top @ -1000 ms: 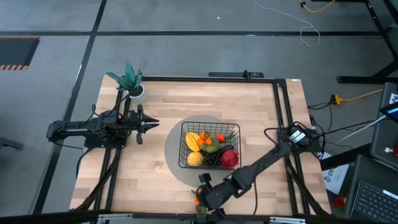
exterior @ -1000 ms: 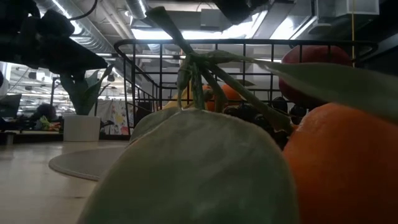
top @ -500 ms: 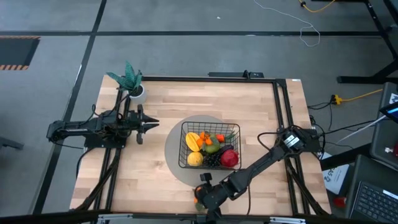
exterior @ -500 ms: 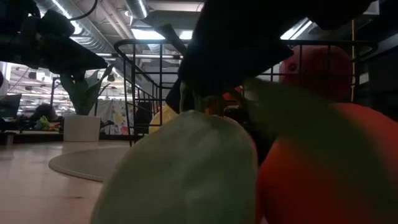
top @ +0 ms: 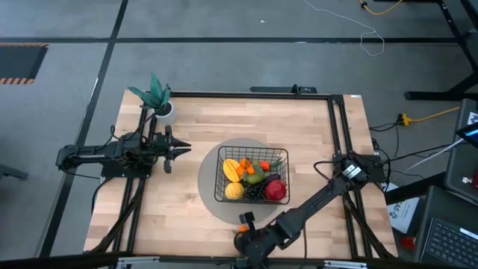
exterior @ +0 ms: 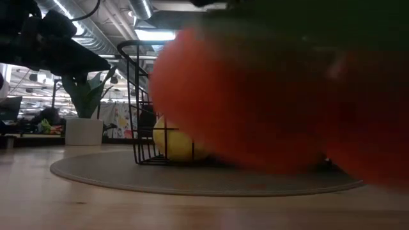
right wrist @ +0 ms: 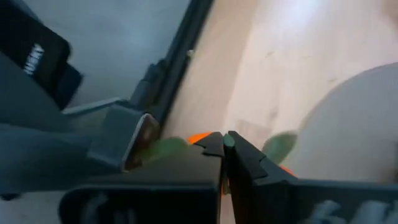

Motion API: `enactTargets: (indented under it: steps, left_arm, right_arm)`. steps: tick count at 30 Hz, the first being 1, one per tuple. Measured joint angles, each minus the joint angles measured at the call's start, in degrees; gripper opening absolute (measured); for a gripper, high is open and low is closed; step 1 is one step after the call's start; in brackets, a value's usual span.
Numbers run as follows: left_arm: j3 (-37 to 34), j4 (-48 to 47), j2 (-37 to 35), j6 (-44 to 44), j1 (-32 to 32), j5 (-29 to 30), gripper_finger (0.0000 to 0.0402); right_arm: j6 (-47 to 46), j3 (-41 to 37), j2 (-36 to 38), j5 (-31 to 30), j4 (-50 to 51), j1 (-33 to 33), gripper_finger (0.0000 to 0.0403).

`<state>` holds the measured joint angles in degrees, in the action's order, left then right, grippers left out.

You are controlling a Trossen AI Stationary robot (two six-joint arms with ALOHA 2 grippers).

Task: Build produce basket
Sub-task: Put the orange tangerine into the wire basket

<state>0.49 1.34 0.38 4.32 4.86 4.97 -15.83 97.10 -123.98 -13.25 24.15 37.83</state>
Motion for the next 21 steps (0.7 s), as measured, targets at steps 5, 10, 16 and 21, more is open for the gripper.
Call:
enactTargets:
  steps: [5,10,16,21]
  left_arm:
    - [0.0,0.0,0.0,0.0,0.0,0.0,0.0069]
    - [0.0,0.0,0.0,0.0,0.0,0.0,0.0069]
    - [0.0,0.0,0.0,0.0,0.0,0.0,0.0069]
    - [0.0,0.0,0.0,0.0,0.0,0.0,0.0069]
  right_arm:
    - [3.1,6.6,0.0,-4.1,8.6,0.1,0.0001]
    - [7.5,16.6,0.0,-10.0,19.8,0.2,0.0001]
    - [13.2,30.9,0.0,-16.6,32.3,0.1,0.0000]
    - [19.4,36.8,2.2,-19.6,40.5,-0.5,0.0000]
